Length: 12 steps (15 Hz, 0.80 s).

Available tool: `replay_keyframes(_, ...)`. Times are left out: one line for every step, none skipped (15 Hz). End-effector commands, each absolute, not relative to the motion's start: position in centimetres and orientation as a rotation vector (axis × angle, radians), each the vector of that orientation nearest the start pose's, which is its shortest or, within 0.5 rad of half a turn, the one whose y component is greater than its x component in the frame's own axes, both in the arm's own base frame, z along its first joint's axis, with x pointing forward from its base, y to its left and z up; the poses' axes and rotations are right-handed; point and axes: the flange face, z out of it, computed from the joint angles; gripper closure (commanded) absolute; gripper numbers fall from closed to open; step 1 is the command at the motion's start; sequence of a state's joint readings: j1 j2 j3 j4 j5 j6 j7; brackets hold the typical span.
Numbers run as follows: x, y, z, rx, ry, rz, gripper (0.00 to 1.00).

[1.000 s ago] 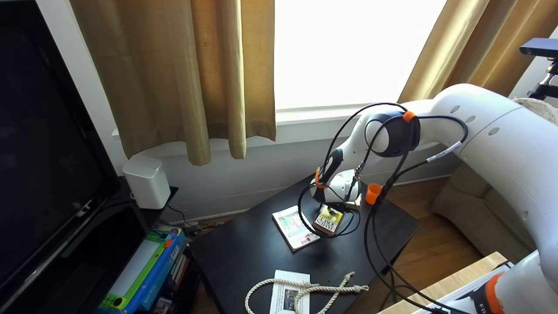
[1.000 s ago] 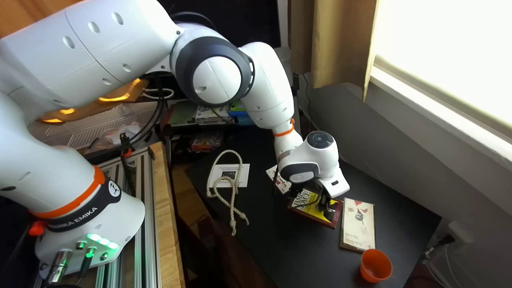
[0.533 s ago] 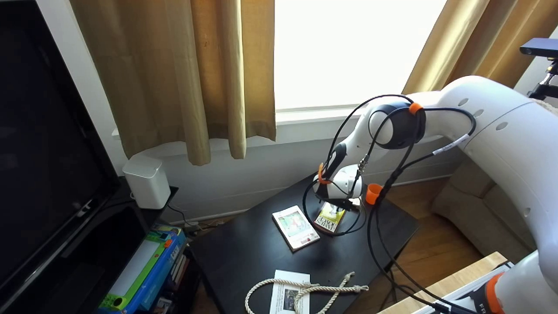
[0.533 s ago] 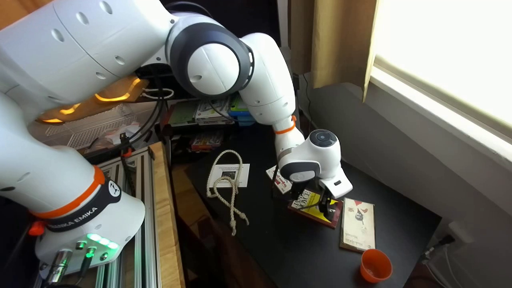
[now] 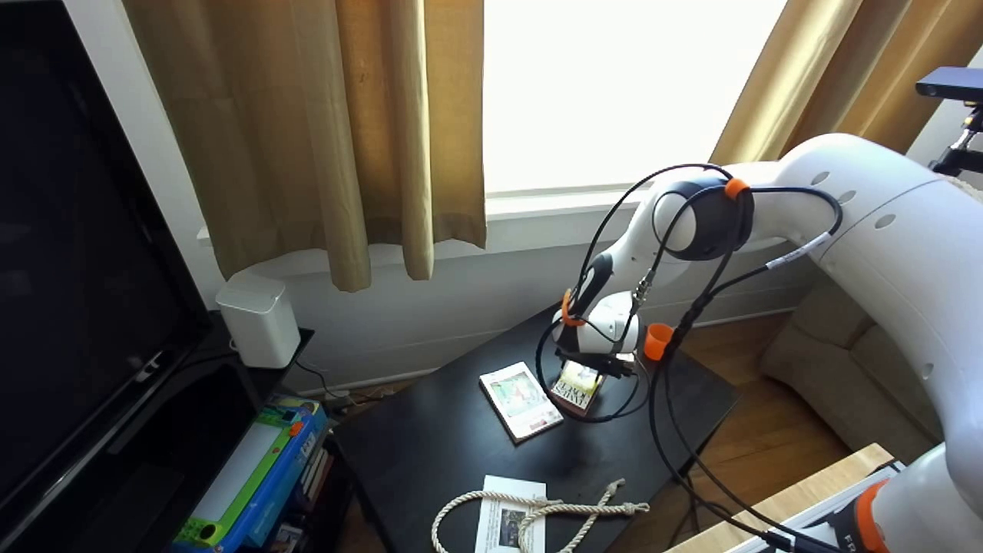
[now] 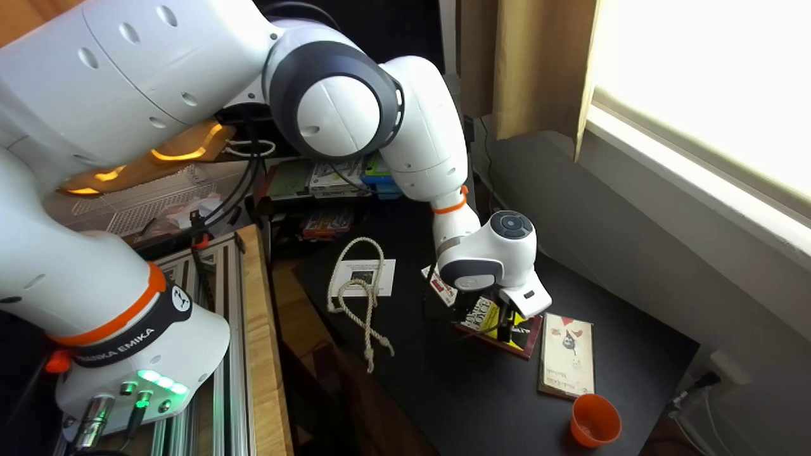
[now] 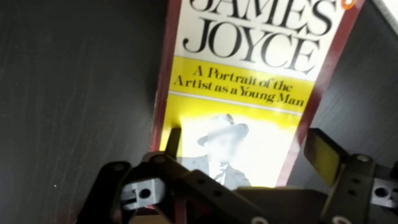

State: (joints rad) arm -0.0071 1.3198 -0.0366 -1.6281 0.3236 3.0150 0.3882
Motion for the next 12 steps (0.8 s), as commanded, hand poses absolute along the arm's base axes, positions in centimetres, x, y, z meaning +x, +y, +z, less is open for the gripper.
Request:
replay_keyframes(56.3, -1.7, -11.9, -2.913, 0.973, 0.005, 0.00)
replay_keyframes(56.0, -0.9, -11.9, -2.927, 0.952, 0.036, 0.00)
replay_keyframes(55.7, -0.2, -11.8, -2.930, 0.922, 0.080, 0.00)
replay_keyframes(55.3, 0.3, -11.8, -2.944, 0.908, 0.135, 0.00)
replay_keyframes(54.9, 0.6, -11.9, -2.967, 0.895, 0.188, 0.00)
replay_keyframes(54.5, 0.7, -12.2, -2.983, 0.884, 0.245, 0.00)
replay_keyframes(54.2, 0.7, -12.6, -2.994, 0.883, 0.282, 0.00)
replay_keyframes(54.1, 0.6, -12.9, -2.993, 0.866, 0.317, 0.00)
replay_keyframes(54.0, 0.3, -13.3, -3.003, 0.877, 0.318, 0.00)
replay_keyframes(54.0, 0.2, -13.7, -2.992, 0.870, 0.319, 0.00)
replay_keyframes(54.1, 0.1, -13.8, -2.982, 0.874, 0.294, 0.00)
replay_keyframes(54.2, 0.1, -13.9, -2.980, 0.878, 0.272, 0.00)
